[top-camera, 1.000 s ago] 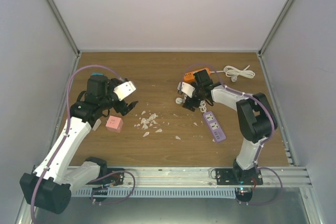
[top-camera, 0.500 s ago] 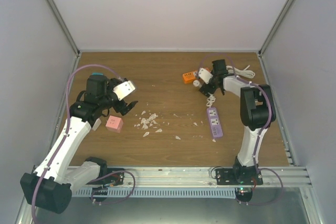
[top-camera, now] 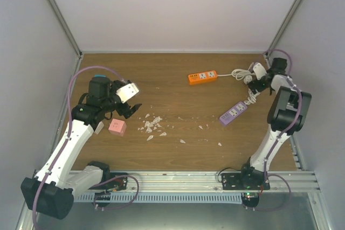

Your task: Pull the plug off the socket

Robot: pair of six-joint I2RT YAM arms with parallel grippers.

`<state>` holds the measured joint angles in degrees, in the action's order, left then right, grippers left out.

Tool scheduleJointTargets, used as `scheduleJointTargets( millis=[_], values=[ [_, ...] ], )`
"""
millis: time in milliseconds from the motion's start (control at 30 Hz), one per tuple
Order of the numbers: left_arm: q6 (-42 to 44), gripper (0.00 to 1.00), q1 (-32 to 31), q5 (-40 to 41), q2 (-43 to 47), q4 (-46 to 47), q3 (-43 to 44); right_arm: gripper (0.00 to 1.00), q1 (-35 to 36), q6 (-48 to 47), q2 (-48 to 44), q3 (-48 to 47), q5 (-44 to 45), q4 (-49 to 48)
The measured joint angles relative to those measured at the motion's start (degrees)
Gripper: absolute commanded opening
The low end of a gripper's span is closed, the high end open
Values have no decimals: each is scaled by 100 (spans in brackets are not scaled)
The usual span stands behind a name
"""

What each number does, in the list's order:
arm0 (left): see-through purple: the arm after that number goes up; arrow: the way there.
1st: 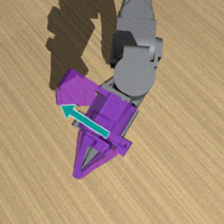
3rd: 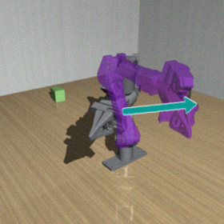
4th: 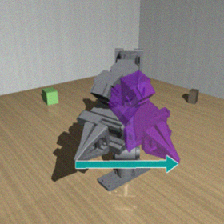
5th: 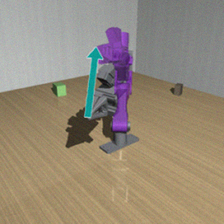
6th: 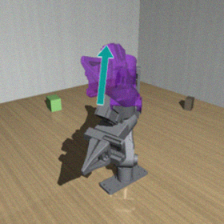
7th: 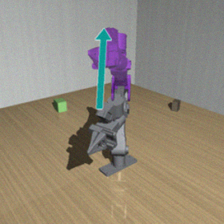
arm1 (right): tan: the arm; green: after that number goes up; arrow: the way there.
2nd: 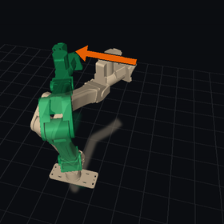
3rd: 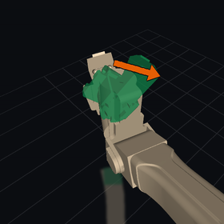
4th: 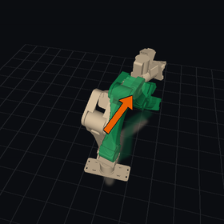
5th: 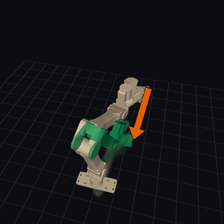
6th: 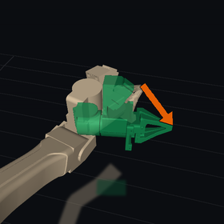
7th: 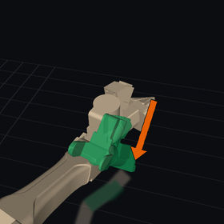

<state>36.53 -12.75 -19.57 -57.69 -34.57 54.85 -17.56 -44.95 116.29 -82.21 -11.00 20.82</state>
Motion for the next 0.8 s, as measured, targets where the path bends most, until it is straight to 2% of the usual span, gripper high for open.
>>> scheduleJointTargets(
  millis=[200,467,667,800],
  values=[
    [0,99,0,-9,11,-4,0,100,-540,-330,-752,179,-769,660],
    [-4,99,0,-20,22,-15,0,100,-671,-1502,-2688,1775,-1178,1482],
    [-15,99,0,-98,35,-11,-2,100,-785,-2135,-3038,3086,-984,1818],
    [-17,99,0,-146,37,-4,-4,98,-750,-2190,-2990,3434,-957,1814]
  ],
)
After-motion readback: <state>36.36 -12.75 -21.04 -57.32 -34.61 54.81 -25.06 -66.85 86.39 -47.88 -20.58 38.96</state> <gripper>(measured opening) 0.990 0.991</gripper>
